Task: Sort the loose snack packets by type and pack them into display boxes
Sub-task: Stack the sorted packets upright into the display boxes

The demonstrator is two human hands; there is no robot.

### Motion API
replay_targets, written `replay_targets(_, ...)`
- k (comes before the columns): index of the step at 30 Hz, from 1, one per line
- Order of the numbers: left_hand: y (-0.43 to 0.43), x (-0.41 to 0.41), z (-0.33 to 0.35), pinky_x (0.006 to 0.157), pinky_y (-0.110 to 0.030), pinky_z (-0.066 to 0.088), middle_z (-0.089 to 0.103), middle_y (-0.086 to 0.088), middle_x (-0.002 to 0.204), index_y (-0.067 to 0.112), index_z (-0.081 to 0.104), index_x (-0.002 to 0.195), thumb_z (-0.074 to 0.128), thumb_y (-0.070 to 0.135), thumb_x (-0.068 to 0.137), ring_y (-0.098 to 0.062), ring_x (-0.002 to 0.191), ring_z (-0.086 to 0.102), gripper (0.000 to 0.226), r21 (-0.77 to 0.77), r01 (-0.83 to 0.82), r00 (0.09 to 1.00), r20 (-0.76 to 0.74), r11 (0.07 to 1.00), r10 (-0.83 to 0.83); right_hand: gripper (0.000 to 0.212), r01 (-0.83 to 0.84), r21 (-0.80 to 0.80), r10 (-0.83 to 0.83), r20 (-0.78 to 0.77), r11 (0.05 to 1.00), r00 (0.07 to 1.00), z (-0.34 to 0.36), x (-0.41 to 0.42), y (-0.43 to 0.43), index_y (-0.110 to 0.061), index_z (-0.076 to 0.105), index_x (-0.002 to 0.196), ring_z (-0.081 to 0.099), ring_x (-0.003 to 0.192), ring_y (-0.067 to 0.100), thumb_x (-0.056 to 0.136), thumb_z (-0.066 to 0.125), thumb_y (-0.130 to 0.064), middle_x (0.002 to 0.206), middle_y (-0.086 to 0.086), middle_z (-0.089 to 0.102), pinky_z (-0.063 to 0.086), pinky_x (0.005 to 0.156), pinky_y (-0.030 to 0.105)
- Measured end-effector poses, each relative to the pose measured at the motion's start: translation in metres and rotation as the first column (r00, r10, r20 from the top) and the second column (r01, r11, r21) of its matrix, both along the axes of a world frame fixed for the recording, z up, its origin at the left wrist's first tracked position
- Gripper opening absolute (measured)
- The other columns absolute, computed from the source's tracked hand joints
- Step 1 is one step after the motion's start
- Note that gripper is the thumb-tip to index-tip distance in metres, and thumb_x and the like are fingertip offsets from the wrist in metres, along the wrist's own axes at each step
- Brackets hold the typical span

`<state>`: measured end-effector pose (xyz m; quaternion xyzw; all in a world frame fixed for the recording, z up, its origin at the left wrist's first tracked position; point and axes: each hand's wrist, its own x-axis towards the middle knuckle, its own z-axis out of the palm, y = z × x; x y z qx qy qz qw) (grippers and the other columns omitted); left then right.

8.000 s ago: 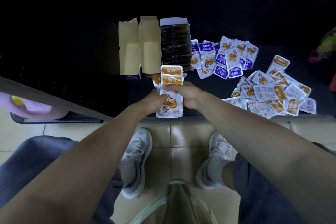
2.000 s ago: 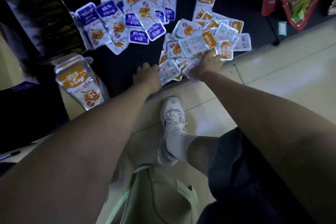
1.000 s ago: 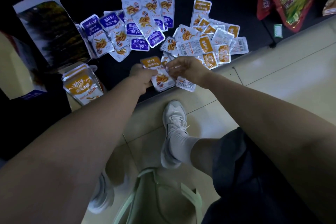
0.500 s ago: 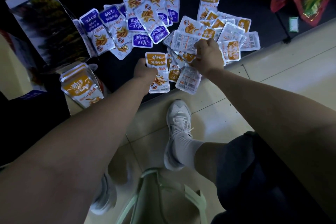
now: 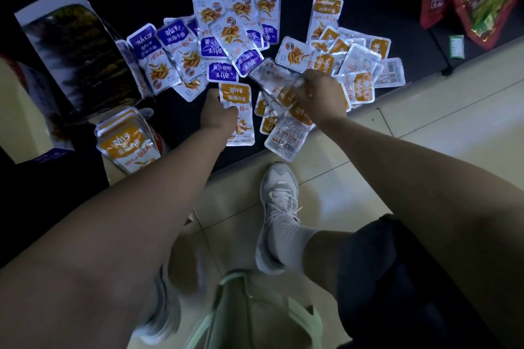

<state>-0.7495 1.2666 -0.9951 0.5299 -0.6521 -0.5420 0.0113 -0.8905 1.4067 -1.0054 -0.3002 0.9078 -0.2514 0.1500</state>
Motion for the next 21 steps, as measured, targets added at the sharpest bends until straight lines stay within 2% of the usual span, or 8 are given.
replay_targets(2,-0.005,0.002,0.002,0.080,-0.027,0.042,0.053,0.001,0.108,0.013,0.045,0.127,0.045,0.003,0.095,-0.016,0.092,0.051,0.033,-0.047,-0.042,0.999,-0.005,0.998,0.042,0.015,0.067,-0.098,-0.048,0.187,0.993,0.981,0.006,-0.008,0.001,-0.012,0.061,0.099,0.062,0.075,0.024,0.087,0.055,-0.016,0.088,0.008,0.064,0.047,0.059,0.032)
replay_targets(5,-0.013,0.004,0.005,0.071,-0.026,0.043,0.052,-0.001,0.106,0.014,0.044,0.123,0.045,0.003,0.095,-0.017,0.091,0.051,0.030,-0.028,-0.022,1.000,0.015,0.999,0.023,0.024,0.107,-0.197,0.018,0.544,0.975,0.839,0.016,-0.019,0.006,-0.022,0.056,0.104,0.067,0.092,0.026,0.084,0.062,-0.012,0.117,0.009,0.061,0.059,0.067,0.045)
replay_targets(7,-0.015,0.003,0.006,0.060,-0.024,0.042,0.053,-0.002,0.100,0.015,0.046,0.119,0.044,0.003,0.095,-0.017,0.082,0.053,0.026,0.015,0.032,0.999,0.038,0.999,-0.032,0.020,0.018,-0.165,0.102,0.690,0.986,0.717,0.023,-0.019,0.009,-0.017,0.062,0.105,0.068,0.086,0.020,0.088,0.063,-0.006,0.112,0.009,0.063,0.057,0.065,0.035)
replay_targets(11,-0.012,0.002,0.010,0.087,-0.039,0.051,0.061,-0.007,0.110,0.017,0.052,0.116,0.040,0.022,0.099,-0.024,0.096,0.060,0.021,0.167,0.099,0.994,0.023,0.981,-0.104,0.031,-0.126,-0.055,0.123,0.765,0.990,0.632,0.028,-0.010,0.008,-0.010,0.063,0.119,0.065,0.102,0.025,0.089,0.064,-0.004,0.118,0.009,0.065,0.054,0.088,0.036)
replay_targets(13,-0.006,0.004,0.012,0.095,-0.045,0.049,0.062,-0.010,0.118,0.013,0.055,0.117,0.051,0.038,0.096,-0.027,0.105,0.061,0.033,0.261,0.163,0.985,0.008,0.951,-0.171,0.037,-0.076,-0.049,0.085,0.778,0.996,0.623,0.027,-0.004,0.000,-0.010,0.058,0.121,0.066,0.099,0.026,0.086,0.068,-0.004,0.108,0.007,0.066,0.057,0.080,0.032)
replay_targets(15,0.000,0.007,0.011,0.087,-0.039,0.054,0.068,-0.008,0.106,0.012,0.060,0.110,0.067,0.035,0.087,-0.023,0.095,0.066,0.034,0.308,0.250,0.967,-0.033,0.918,-0.252,0.038,-0.056,-0.048,0.073,0.741,0.997,0.667,0.028,0.002,-0.010,-0.009,0.056,0.119,0.066,0.091,0.021,0.084,0.070,-0.004,0.101,0.005,0.065,0.057,0.068,0.024)
replay_targets(18,0.002,0.011,0.008,0.072,-0.031,0.056,0.068,-0.003,0.091,0.013,0.061,0.099,0.074,0.009,0.082,-0.018,0.080,0.066,0.021,0.293,0.295,0.955,-0.051,0.910,-0.293,0.036,0.021,-0.050,0.018,0.667,0.999,0.745,0.026,0.001,-0.016,-0.013,0.058,0.113,0.067,0.084,0.020,0.081,0.073,-0.005,0.095,0.009,0.066,0.057,0.074,0.034)
replay_targets(21,-0.001,0.014,0.008,0.075,-0.033,0.056,0.070,-0.004,0.089,0.015,0.064,0.092,0.071,0.008,0.085,-0.018,0.077,0.068,0.012,0.385,0.292,0.953,-0.044,0.876,-0.298,0.024,-0.016,-0.079,0.063,0.648,0.997,0.759,0.024,-0.001,-0.014,-0.012,0.063,0.105,0.067,0.081,0.016,0.085,0.069,-0.001,0.092,0.010,0.069,0.058,0.074,0.028)
